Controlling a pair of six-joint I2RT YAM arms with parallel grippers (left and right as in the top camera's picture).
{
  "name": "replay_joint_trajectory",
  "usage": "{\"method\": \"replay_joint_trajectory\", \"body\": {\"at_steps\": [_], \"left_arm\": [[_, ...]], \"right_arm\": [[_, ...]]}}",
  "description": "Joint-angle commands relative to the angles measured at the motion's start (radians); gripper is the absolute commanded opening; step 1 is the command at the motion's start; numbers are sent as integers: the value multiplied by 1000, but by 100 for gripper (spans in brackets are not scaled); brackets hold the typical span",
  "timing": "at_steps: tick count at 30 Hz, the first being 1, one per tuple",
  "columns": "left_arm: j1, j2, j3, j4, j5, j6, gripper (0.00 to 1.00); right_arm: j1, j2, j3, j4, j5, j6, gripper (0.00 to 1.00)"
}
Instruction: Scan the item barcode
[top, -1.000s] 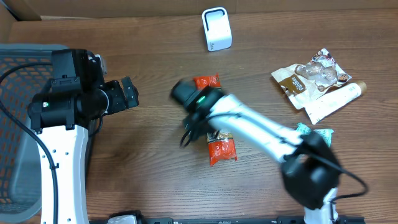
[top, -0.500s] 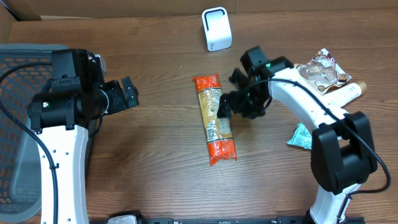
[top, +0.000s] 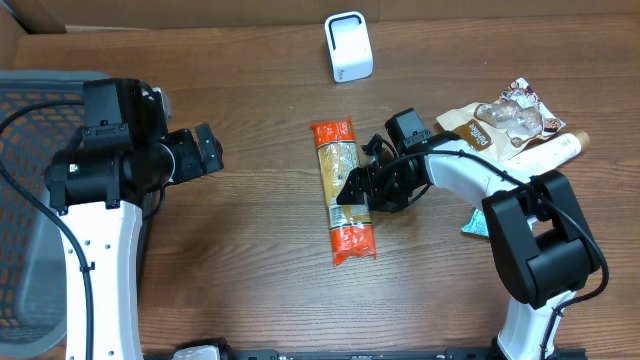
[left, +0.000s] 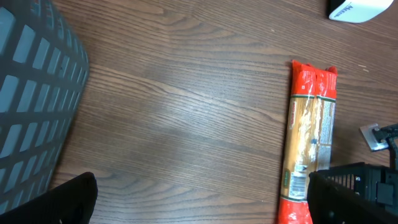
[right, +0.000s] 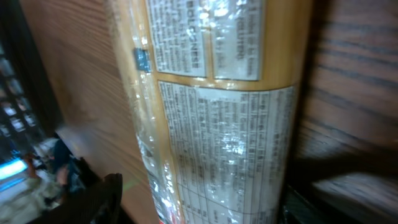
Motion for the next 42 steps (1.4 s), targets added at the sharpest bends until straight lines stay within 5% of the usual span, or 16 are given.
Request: {"method": "replay_joint_trajectory", "body": {"at_steps": [1, 13, 17, 20, 29, 42], "left_arm": [[0, 7, 19, 2, 0, 16, 100], [0, 8, 19, 2, 0, 16, 100], [0, 8, 19, 2, 0, 16, 100], [0, 8, 19, 2, 0, 16, 100], [0, 8, 19, 2, 0, 16, 100], [0, 8, 19, 2, 0, 16, 100]], "right_arm": [[11, 11, -50, 21, 5, 85, 75], [32, 22, -87, 152, 8, 201, 32], [69, 22, -87, 228, 13, 220, 26], [97, 22, -87, 274, 43, 222, 4], [97, -48, -11, 115, 154, 155, 4], [267, -193, 235, -426, 822, -27, 4]]}}
